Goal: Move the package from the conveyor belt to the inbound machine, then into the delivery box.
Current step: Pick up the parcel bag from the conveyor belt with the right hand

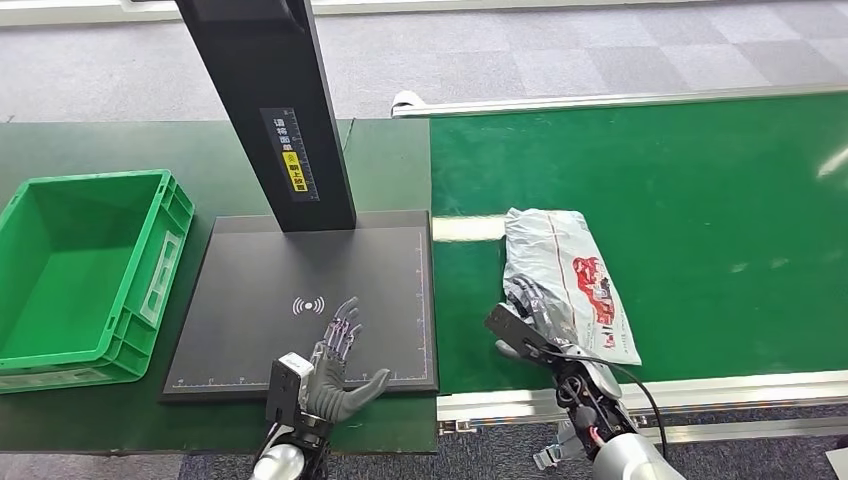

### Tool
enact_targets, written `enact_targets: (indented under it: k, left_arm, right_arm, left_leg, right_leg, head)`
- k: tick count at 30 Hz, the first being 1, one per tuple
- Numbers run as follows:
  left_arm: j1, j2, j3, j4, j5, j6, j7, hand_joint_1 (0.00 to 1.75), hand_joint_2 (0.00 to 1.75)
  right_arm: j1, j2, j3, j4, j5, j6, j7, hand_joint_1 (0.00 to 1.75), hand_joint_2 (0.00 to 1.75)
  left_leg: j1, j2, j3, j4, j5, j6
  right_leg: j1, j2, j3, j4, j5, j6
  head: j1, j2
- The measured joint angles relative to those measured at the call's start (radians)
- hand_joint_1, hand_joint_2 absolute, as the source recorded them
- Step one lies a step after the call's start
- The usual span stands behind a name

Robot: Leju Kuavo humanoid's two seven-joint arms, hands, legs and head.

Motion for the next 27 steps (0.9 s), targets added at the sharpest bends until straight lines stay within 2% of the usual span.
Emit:
enact_targets:
  k: [5,13,27]
  left_arm:
    - [0.000,0.000,0.000,0.000,-0.004,-0.002,0.001,0.00,1.75]
    - [-0.006,-0.002,0.000,0.001,-0.010,-0.005,0.002,0.00,1.75]
    - [-0.022,-0.002,0.000,0.017,-0.009,-0.005,0.002,0.00,1.75]
  right_arm:
    - [-0.001,-0.006,0.001,-0.038,-0.004,-0.016,-0.017,0.00,1.75]
    - [-0.047,-0.026,0.022,-0.121,0.006,-0.009,0.002,0.00,1.75]
    - [-0.092,-0.049,0.048,-0.131,-0.004,-0.017,0.017,0.00,1.75]
  left_leg:
    - [0.000,0.000,0.000,0.000,0.000,0.000]
    - [0.000,0.000,0.000,0.000,0.000,0.000]
    - [0.000,0.000,0.000,0.000,0.000,0.000]
  right_leg:
    - [0.000,0.000,0.000,0.000,0.000,0.000]
    - [0.000,0.000,0.000,0.000,0.000,0.000]
    - [0.000,0.000,0.000,0.000,0.000,0.000]
  head:
    - [0.000,0.000]
    - [0.000,0.000]
    - [0.000,0.000]
